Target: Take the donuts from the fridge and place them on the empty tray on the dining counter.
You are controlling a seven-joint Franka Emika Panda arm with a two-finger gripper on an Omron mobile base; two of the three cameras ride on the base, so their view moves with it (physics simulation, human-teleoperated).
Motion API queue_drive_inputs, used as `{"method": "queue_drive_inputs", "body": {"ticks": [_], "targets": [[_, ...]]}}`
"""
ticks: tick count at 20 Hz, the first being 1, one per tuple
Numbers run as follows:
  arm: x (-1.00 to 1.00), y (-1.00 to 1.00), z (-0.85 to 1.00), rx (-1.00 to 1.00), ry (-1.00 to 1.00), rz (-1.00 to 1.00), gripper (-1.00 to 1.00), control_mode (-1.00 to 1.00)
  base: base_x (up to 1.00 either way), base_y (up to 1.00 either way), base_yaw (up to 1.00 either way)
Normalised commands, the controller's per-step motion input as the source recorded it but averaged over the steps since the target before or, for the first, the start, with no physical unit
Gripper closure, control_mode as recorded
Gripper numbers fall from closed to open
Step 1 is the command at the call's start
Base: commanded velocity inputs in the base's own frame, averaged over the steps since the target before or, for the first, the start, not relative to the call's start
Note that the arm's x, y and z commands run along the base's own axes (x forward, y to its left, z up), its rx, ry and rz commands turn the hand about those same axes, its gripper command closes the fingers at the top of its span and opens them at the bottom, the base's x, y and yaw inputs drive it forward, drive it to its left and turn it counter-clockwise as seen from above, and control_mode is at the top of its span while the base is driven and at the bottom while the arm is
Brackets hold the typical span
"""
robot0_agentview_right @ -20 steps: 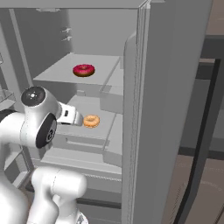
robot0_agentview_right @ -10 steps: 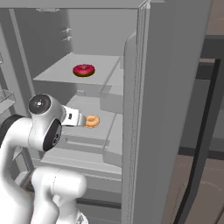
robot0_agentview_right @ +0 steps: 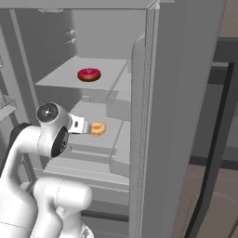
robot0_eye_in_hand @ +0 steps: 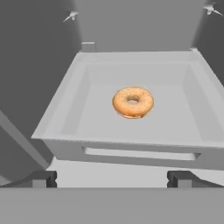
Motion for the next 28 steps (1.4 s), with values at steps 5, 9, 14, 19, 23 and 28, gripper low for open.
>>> {"method": "queue_drive_inputs", "body": {"ticks": [5, 9, 14, 19, 23, 28], "targets": [[0.51, 0.02, -0.16, 0.0, 0.06, 0.0, -1.0, -1.0, 0.0, 0.0, 0.0], [0.41, 0.0, -0.22, -0.12, 0.02, 0.0, -1.0, -1.0, 0.0, 0.0, 0.0], [0.38, 0.0, -0.24, -0.09, 0.0, 0.0, -1.0, -1.0, 0.0, 0.0, 0.0], [0.36, 0.0, -0.19, 0.0, 0.0, 0.01, -1.0, -1.0, 0.0, 0.0, 0.0], [0.42, 0.0, -0.14, 0.0, 0.0, 0.0, -1.0, -1.0, 0.0, 0.0, 0.0], [0.43, 0.04, -0.28, 0.0, 0.0, 0.0, -1.0, -1.0, 0.0, 0.0, 0.0]]}}
